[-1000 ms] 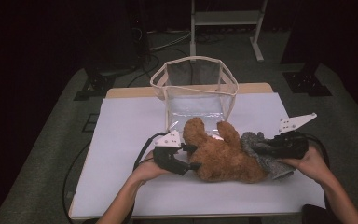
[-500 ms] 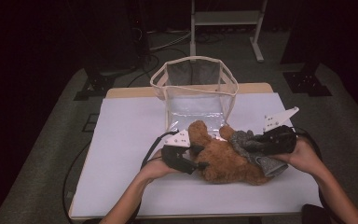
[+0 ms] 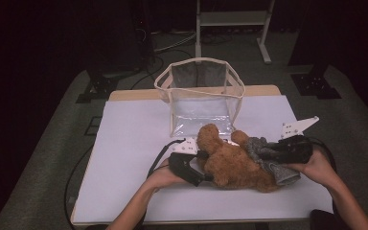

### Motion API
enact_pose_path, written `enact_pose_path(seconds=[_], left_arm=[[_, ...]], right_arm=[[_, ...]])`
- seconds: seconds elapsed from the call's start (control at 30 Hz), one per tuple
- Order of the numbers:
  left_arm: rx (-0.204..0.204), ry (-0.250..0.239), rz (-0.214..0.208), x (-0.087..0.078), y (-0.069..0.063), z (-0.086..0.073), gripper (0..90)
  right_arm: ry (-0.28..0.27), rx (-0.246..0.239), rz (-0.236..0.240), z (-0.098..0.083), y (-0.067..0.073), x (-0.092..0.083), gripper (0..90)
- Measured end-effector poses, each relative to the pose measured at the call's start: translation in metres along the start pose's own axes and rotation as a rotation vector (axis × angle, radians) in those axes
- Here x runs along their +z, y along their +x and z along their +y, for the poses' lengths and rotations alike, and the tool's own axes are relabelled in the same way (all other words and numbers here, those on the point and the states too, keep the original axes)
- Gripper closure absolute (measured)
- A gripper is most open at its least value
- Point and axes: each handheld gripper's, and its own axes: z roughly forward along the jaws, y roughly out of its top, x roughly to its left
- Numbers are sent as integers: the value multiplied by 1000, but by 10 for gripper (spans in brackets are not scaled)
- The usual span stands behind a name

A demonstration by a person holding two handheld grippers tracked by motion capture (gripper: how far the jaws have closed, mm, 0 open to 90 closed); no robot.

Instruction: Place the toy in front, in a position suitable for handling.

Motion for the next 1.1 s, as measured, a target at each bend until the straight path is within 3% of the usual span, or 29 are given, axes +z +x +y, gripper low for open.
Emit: enact_pose_path(seconds=[0.1, 0.23, 0.4, 0.47, 0.5, 0.53, 0.63, 0.73, 0.97, 1.1], left_arm=[[-16, -6, -24, 4, 0, -3, 97], [7, -37, -54, 6, -2, -8, 93], [7, -34, -69, 12, -2, -4, 85], [5, -30, -83, 13, 0, -2, 161], [7, -17, -81, 12, 2, -1, 309], [12, 15, -73, 12, 2, 1, 386], [36, -4, -54, 9, 0, 4, 497], [32, -52, -44, 1, 1, 10, 542], [70, -54, -15, -17, 2, 24, 558], [63, -79, 19, -35, 5, 27, 572]], right_arm=[[-5, 6, 7, -2, 0, 1, 747], [-13, 11, 16, -4, 1, 1, 747], [-2, 11, 17, -3, 2, 4, 747], [4, 10, 19, -3, 2, 4, 748], [8, 10, 27, -2, 2, 5, 750], [11, 6, 35, -1, 3, 6, 752], [25, 0, 53, 2, 5, 11, 756], [6, 4, 66, 5, 6, 14, 756], [-66, 25, 96, 13, 5, 19, 759], [-109, 28, 121, 20, 6, 30, 762]])
